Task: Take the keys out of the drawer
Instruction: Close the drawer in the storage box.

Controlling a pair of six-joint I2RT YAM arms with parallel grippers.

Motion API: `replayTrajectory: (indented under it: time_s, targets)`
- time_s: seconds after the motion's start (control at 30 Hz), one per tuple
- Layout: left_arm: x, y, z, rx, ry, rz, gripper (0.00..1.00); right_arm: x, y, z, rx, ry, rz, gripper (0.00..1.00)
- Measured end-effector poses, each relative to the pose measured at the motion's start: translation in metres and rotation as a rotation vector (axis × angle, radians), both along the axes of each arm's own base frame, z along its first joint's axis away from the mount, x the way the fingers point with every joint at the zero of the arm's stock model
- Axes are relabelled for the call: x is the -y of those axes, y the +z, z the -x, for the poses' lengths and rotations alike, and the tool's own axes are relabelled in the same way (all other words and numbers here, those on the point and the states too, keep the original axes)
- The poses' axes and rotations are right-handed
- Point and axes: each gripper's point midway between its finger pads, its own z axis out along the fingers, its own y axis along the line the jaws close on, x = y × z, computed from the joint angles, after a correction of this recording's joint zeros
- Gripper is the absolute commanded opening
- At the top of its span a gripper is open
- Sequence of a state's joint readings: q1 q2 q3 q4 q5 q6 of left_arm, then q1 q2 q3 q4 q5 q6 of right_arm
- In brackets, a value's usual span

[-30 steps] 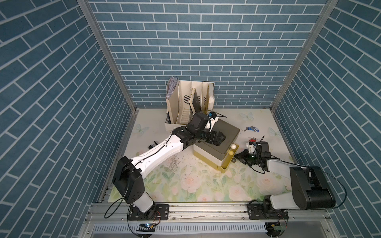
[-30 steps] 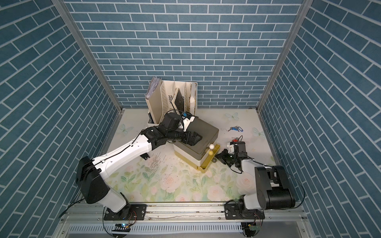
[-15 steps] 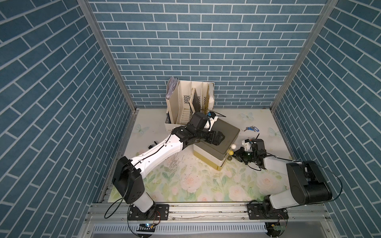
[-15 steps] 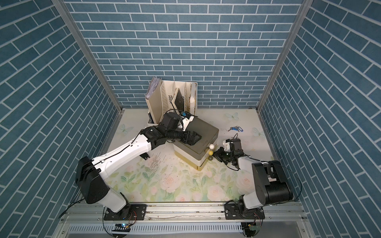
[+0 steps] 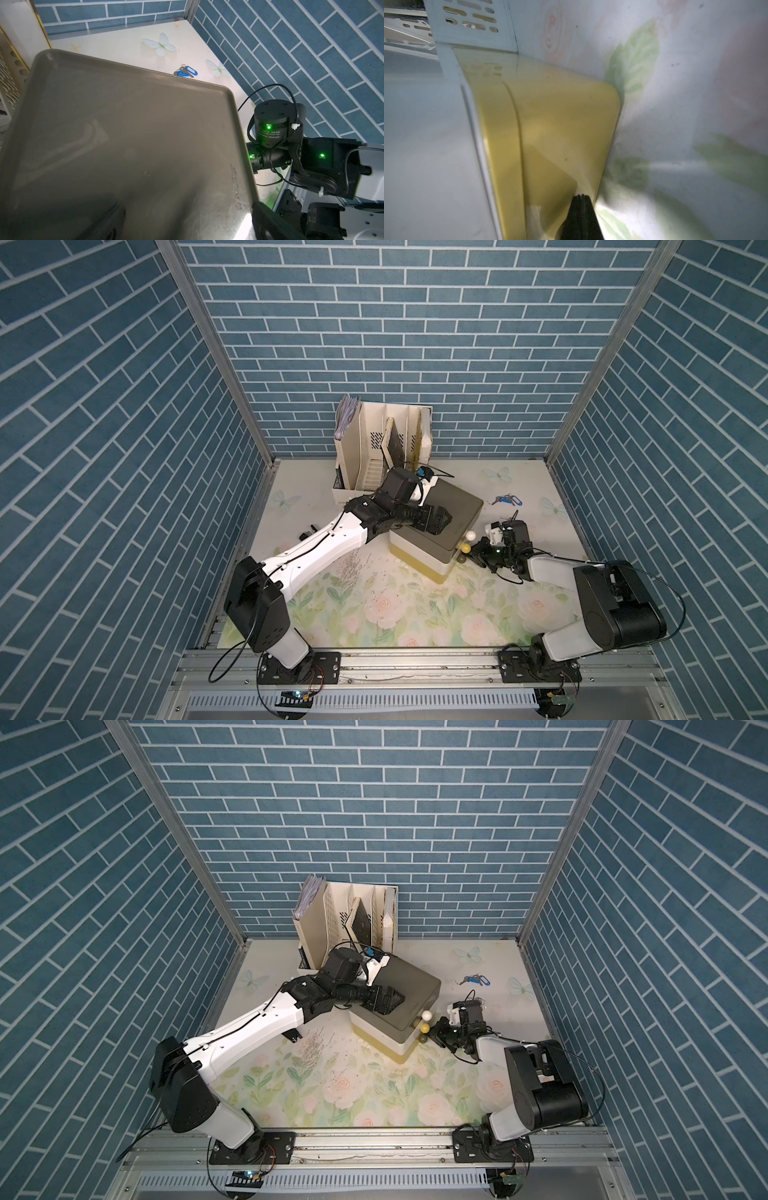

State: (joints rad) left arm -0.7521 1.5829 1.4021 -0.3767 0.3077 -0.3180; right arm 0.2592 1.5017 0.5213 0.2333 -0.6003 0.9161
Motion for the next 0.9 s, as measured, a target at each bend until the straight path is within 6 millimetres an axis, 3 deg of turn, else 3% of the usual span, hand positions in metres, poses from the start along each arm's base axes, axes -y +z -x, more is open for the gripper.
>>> replayTrajectory:
  time_s: [0.33, 0.5, 0.67, 0.9]
  targets:
    - [-0.002, 0.000, 0.001, 0.002, 0.004, -0.002, 1.00, 0.002, -0.002, 0.000, -0.004, -0.022, 0.026, 0.00]
    - [-0.004, 0.000, -0.002, 0.009, 0.019, -0.009, 1.00, 0.010, 0.015, -0.007, 0.037, -0.030, 0.083, 0.00]
    - [-0.014, 0.011, -0.006, 0.035, 0.050, -0.004, 1.00, 0.047, 0.045, -0.026, 0.120, -0.119, 0.145, 0.00]
    - [-0.029, 0.040, -0.010, 0.096, 0.098, 0.027, 1.00, 0.096, 0.064, -0.029, 0.141, -0.208, 0.238, 0.00]
